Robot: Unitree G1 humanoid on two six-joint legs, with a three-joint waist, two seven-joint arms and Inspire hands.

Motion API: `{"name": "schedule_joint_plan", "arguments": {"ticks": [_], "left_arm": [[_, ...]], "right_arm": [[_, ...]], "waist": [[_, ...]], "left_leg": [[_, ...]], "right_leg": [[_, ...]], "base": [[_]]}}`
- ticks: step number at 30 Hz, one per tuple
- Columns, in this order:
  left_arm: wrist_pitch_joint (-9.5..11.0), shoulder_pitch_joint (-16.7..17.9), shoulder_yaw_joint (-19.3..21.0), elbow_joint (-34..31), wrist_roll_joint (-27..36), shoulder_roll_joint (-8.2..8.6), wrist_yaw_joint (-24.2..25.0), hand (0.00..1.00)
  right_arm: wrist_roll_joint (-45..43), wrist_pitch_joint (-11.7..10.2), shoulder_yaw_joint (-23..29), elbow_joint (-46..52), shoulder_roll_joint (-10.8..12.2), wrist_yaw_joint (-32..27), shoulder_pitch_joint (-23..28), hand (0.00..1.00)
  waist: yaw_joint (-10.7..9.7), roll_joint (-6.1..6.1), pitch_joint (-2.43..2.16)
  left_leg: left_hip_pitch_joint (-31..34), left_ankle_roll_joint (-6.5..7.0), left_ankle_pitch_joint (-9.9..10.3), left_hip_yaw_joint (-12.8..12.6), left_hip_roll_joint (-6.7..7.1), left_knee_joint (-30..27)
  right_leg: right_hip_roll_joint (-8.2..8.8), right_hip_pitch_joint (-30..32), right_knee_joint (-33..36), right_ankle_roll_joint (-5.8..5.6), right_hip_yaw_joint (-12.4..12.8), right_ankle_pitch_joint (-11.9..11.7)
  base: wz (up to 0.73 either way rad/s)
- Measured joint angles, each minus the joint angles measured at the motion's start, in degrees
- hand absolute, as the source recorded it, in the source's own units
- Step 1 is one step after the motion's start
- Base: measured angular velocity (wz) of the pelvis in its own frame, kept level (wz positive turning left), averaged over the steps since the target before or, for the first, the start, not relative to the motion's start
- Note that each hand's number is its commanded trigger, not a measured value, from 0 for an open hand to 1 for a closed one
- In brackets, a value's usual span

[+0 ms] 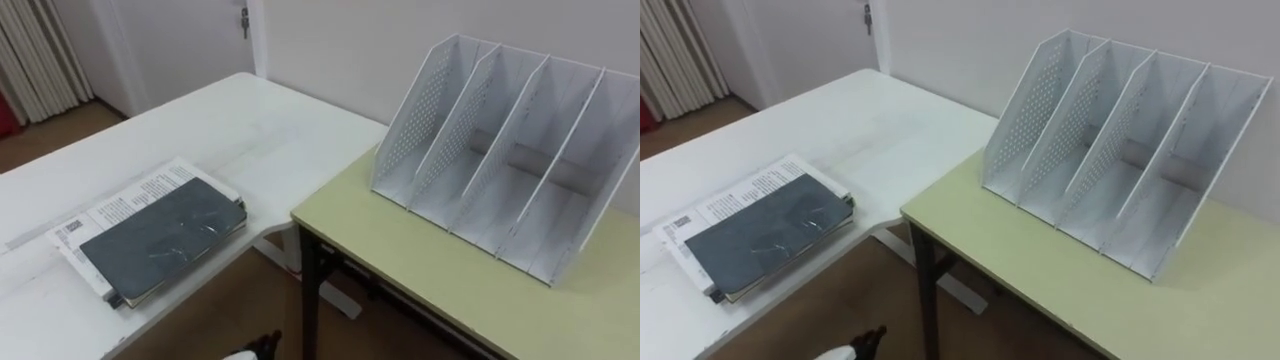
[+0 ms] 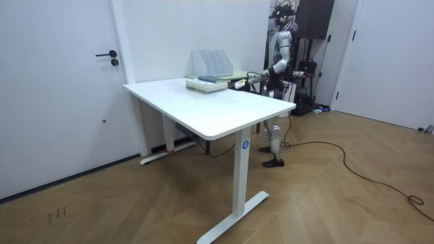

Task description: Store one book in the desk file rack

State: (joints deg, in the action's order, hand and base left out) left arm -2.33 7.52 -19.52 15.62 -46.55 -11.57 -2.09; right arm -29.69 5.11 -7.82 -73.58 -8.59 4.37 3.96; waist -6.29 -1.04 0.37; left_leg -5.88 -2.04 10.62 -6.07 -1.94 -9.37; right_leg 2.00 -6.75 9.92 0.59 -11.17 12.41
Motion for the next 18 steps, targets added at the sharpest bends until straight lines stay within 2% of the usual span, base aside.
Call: {"name": "schedule_joint_plan", "arguments": {"ticks": [7, 12, 18], "left_arm": [[-0.27, -0.04, -0.26, -4.22, -4.61, -0.65, -4.62, 0.00], [-0.40, -0.17, 0.15, -10.14, -7.23, -1.13, -8.50, 0.00], [-0.29, -0.56, 0.33, -11.62, -8.41, -1.14, -11.35, 0.00]], "right_arm": [[1.41, 0.91, -1.96, -0.26, -0.32, -0.09, -0.13, 0.00], [2.35, 1.20, -2.31, -0.55, -0.34, -0.08, 0.03, 0.00], [2.35, 1.20, -2.23, -0.73, -0.35, -0.09, 0.46, 0.00]], "waist": [[0.22, 0.19, 0.01], [0.35, 0.19, 0.02], [0.34, 0.38, -0.07]], "left_leg": [[0.23, 0.00, 0.00, 0.04, -0.01, -0.01], [0.30, 0.00, 0.00, 0.13, 0.01, 0.00], [0.24, 0.00, 0.00, 0.23, 0.01, -0.05]], "right_leg": [[-0.04, -0.26, -0.21, 0.00, 0.00, 0.00], [-0.04, -0.33, -0.23, 0.01, 0.04, -0.01], [-0.06, -0.42, -0.24, 0.05, -0.05, -0.03]], "base": [[0.00], [0.00], [0.01]]}}
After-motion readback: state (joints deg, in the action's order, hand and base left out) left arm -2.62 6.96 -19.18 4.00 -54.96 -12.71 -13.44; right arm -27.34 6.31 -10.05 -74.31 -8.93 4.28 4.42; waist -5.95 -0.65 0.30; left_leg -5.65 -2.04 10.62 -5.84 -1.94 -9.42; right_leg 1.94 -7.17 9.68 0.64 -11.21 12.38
